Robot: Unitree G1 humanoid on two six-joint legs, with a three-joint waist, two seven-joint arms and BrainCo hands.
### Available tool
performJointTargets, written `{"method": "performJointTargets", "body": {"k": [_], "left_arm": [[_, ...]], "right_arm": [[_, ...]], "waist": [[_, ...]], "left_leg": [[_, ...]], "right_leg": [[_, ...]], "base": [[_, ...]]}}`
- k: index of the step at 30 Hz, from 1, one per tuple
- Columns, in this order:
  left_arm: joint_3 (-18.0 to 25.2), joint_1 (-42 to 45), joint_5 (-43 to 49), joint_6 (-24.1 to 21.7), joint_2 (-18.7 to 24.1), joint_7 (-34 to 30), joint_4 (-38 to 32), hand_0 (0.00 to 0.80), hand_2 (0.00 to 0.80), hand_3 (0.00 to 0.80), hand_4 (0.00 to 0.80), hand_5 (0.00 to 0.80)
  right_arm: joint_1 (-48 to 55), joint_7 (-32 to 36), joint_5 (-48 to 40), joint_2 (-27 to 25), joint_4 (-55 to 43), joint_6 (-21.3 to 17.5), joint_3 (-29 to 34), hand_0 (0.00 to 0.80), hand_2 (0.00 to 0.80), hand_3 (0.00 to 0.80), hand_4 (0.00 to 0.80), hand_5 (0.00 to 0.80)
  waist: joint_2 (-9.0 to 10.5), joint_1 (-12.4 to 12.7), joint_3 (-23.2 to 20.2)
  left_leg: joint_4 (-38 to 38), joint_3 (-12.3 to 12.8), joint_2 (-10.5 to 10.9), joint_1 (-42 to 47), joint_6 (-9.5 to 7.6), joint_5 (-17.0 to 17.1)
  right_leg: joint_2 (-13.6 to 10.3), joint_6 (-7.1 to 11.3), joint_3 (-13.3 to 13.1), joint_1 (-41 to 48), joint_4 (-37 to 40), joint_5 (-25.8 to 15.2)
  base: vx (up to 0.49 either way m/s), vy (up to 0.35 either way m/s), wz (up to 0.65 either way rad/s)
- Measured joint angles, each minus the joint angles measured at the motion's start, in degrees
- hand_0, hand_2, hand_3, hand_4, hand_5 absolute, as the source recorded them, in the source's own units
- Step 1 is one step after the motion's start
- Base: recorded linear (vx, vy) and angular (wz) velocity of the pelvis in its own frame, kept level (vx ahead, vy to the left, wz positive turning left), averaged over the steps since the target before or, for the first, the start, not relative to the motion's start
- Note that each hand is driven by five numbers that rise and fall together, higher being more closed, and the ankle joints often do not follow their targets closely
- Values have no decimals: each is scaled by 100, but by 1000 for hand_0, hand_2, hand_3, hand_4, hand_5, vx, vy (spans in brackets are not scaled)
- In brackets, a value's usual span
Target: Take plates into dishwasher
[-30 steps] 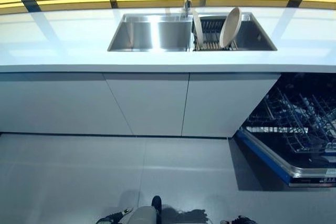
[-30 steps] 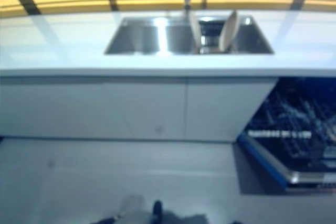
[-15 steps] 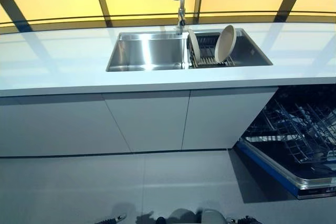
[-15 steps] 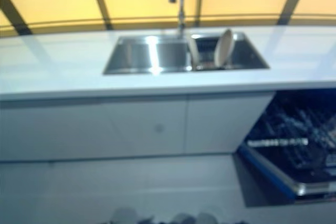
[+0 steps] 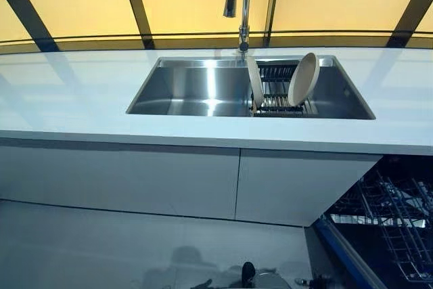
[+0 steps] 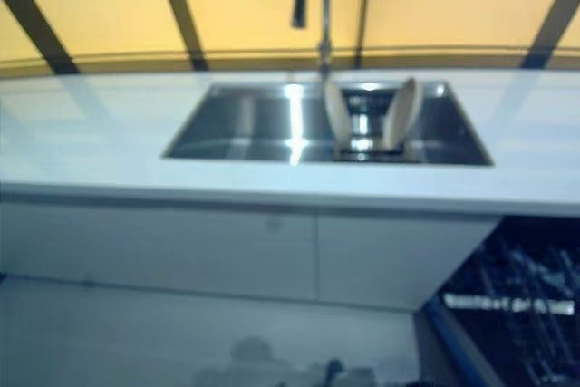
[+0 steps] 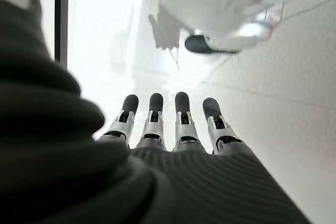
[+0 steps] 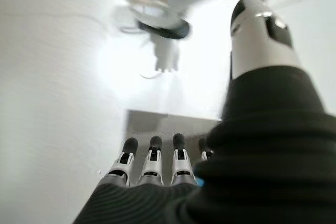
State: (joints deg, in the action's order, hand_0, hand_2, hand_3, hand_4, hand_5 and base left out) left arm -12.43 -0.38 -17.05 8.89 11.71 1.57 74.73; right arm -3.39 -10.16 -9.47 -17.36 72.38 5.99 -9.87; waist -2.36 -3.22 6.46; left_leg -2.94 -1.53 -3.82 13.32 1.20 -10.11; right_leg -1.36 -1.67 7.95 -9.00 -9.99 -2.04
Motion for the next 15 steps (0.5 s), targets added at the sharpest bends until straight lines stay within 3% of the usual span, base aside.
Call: {"method": "performJointTargets", "body": {"k": [4,6,8,9,10,11,12,13,14,15], "left_arm": [[-206,-110,69,-17,58,6,5,0,0,0,0,0],[-205,-48,69,56,122,8,1,0,0,0,0,0],[-145,75,79,108,230,6,-138,0,0,0,0,0],[-46,121,143,115,515,7,-282,0,0,0,0,0],[42,92,197,113,594,9,-305,0,0,0,0,0],[52,74,291,179,697,9,-369,0,0,0,0,0],[61,180,300,213,695,-14,-384,0,0,0,0,0],[66,285,303,225,694,-18,-456,0,0,0,0,0],[70,426,305,258,720,-42,-437,0,0,0,0,0],[89,470,346,314,772,-52,-399,0,0,0,0,0]], "right_arm": [[-33,231,310,-52,-11,-141,-138,0,0,0,0,0],[30,645,773,-100,-304,-249,-481,0,0,0,0,0],[133,1263,1282,-303,-1158,-225,-767,0,0,0,0,0],[81,1987,1617,-562,-2097,-235,-1052,0,0,0,0,0],[9,2278,1635,-741,-2471,-252,-1141,0,0,0,0,0],[-194,2900,1648,-1316,-3179,-341,-1285,0,0,0,0,0],[-323,3236,1530,-1605,-3531,-288,-1303,0,0,0,0,0],[-367,3740,1278,-2161,-4156,-247,-1330,0,0,0,0,0],[-544,4173,947,-2427,-4387,-180,-1325,0,0,0,0,0],[-690,4480,698,-2600,-4609,-89,-1340,0,0,0,0,0]], "waist": [[-62,-23,-8],[-13,-57,-30],[-37,-42,-43],[348,16,-82],[462,70,-39],[601,288,27],[574,410,59],[562,540,124],[530,603,133],[542,642,151]], "left_leg": [[167,-2,-97,-4,287,-122],[129,3,-42,5,262,-153],[-94,-19,-117,-71,306,-246],[-1515,-15,147,-841,565,-463],[-2356,-44,221,-1266,588,-437],[-3802,-147,343,-2186,524,-6],[-4056,-245,430,-2462,478,-43],[-3415,-115,514,-2497,417,-37],[-2513,69,474,-2499,275,68],[-1682,135,421,-2450,185,260]], "right_leg": [[-22,52,114,-217,-258,98],[-166,79,209,-282,-525,252],[-109,20,414,-368,-1225,570],[-166,-116,363,-354,-1487,1087],[-184,-206,267,-365,-1393,1165],[-161,-321,117,-124,-971,951],[-59,-273,25,26,-735,817],[5,-308,-136,292,-407,704],[134,-195,-194,516,-99,586],[234,-194,-189,645,89,577]], "base": [[153,-63,5],[123,-157,-1],[71,-228,10],[40,-174,19],[134,-60,6],[212,56,-10],[333,108,-29],[276,111,-31],[211,83,-36],[128,55,-33]]}}
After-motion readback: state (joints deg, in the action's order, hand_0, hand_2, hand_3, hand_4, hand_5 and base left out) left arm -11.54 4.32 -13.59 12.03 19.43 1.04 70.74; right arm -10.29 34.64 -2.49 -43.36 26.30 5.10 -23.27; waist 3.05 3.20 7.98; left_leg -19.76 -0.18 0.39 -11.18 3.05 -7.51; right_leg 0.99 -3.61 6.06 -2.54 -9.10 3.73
